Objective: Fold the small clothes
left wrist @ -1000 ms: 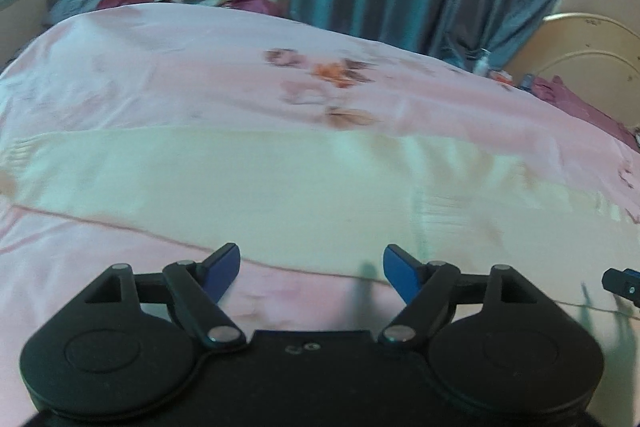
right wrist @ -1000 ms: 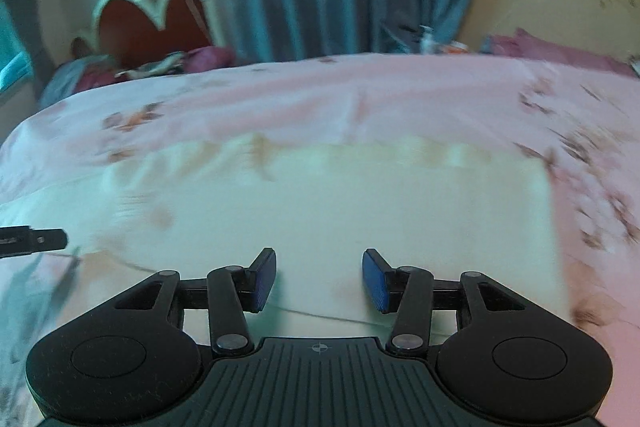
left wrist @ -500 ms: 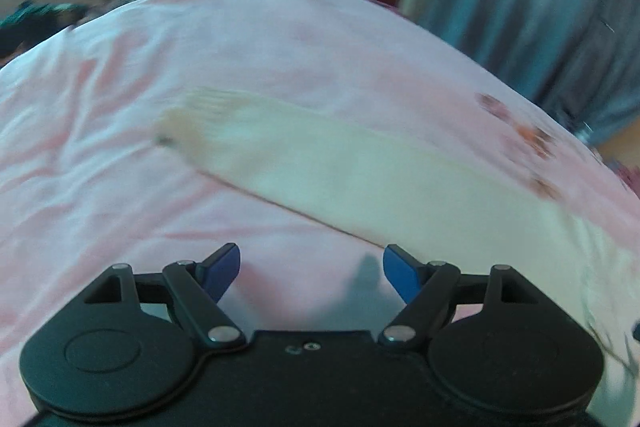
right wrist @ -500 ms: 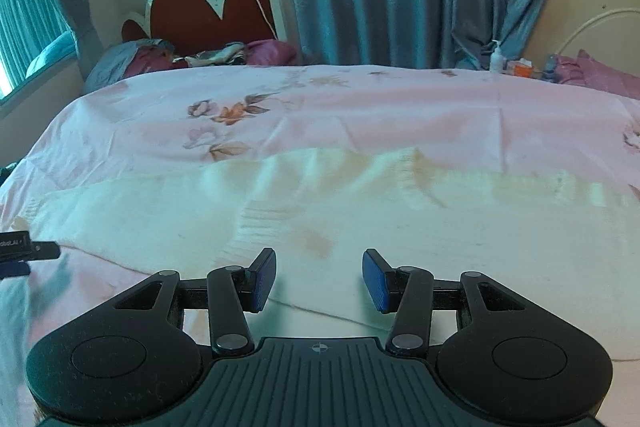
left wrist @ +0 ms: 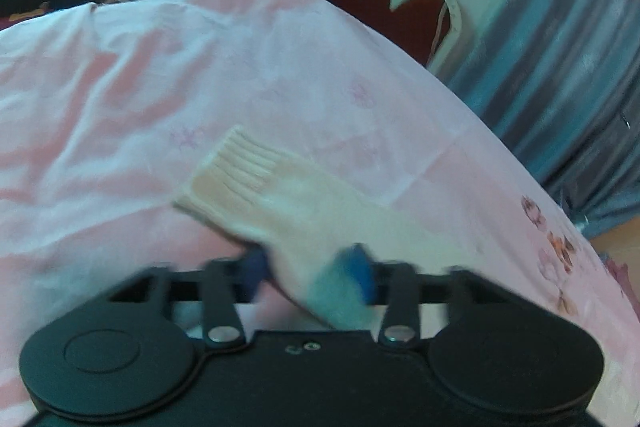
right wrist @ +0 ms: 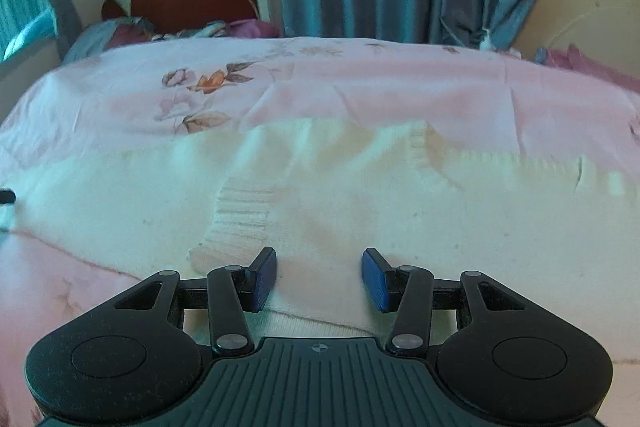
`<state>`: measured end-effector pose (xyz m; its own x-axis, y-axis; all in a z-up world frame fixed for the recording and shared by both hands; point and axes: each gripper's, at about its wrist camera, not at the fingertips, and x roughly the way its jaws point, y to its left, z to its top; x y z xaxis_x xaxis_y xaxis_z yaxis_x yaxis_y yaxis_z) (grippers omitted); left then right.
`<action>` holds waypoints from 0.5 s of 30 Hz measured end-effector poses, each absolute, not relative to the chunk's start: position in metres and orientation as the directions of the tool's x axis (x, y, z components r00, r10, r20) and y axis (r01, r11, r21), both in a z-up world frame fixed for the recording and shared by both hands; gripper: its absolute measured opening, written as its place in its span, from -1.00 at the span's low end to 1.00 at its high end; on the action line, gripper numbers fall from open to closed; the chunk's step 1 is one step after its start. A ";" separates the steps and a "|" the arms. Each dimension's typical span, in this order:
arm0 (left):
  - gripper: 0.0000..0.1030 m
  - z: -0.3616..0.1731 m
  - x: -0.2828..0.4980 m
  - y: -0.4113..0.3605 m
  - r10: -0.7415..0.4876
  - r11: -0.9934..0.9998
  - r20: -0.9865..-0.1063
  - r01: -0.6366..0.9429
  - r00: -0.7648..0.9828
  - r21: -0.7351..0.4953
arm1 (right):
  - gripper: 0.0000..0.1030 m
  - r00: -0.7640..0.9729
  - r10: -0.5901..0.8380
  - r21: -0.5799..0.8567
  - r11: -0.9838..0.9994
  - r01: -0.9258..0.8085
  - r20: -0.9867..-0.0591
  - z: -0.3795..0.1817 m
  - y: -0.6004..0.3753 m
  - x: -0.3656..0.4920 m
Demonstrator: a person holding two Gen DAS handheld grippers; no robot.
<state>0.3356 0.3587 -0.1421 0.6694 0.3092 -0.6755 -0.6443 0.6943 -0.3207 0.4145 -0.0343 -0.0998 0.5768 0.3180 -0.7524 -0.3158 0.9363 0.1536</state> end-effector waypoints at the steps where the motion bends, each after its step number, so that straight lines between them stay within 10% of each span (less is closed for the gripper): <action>1: -0.67 -0.143 0.336 0.360 0.314 0.689 -0.671 -0.648 0.672 -0.326 | -0.08 0.574 0.330 0.175 0.935 -0.308 -0.749 -0.099 -0.037 0.415; 9: -0.89 -0.103 0.338 0.320 0.275 0.815 -0.545 -0.493 0.792 -0.304 | -0.07 0.609 0.388 0.306 0.921 -0.239 -0.692 -0.080 -0.071 0.408; 15: -0.89 -0.060 0.365 0.212 -0.035 0.948 -0.483 -0.124 0.875 -0.293 | -0.07 0.630 0.393 0.359 0.914 -0.189 -0.670 -0.066 -0.103 0.400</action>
